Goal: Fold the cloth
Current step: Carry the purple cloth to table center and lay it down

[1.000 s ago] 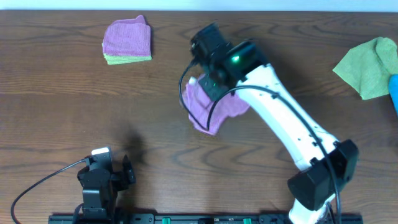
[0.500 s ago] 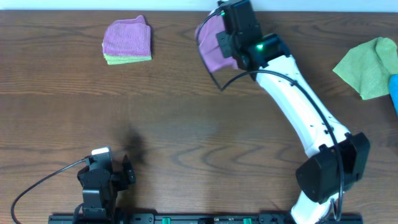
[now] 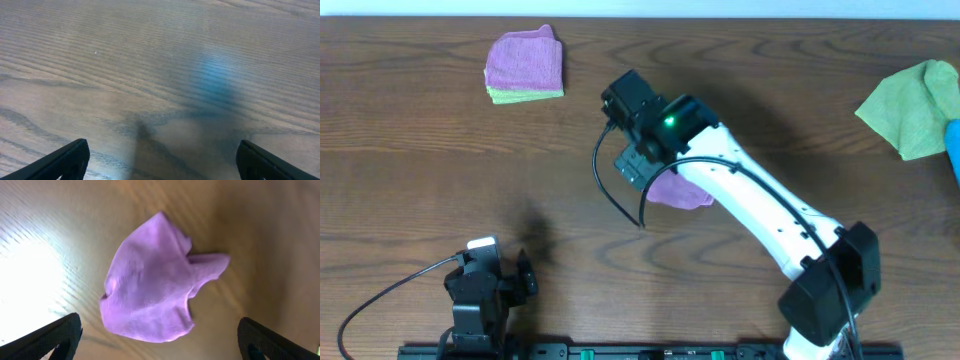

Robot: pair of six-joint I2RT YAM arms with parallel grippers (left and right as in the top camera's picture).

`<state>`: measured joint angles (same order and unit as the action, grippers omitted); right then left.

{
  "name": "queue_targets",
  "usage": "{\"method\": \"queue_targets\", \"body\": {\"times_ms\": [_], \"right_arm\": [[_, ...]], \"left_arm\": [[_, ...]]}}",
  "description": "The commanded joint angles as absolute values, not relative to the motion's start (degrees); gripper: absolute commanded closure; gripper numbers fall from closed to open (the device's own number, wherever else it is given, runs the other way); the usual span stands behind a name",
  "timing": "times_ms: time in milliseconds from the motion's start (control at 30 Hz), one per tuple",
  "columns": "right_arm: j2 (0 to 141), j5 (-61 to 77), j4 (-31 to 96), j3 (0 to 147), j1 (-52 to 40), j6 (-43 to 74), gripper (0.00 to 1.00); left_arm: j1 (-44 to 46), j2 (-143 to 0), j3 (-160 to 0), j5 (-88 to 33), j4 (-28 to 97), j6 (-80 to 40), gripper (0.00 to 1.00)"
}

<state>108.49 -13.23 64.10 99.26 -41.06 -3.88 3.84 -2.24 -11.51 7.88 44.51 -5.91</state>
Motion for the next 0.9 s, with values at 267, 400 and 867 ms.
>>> {"method": "queue_targets", "body": {"times_ms": [267, 400, 867], "right_arm": [[106.2, -0.4, 53.3, 87.9, -33.1, 0.4, 0.01], [105.6, 17.6, 46.2, 82.6, -25.8, -10.3, 0.01], [109.8, 37.6, 50.5, 81.7, -16.7, -31.9, 0.01]], "left_arm": [[3.7, -2.0, -10.3, 8.3, 46.3, -5.1, 0.05], [3.7, -2.0, -10.3, 8.3, 46.3, -5.1, 0.05], [3.7, -2.0, -10.3, 8.3, 46.3, -5.1, 0.05]]}}
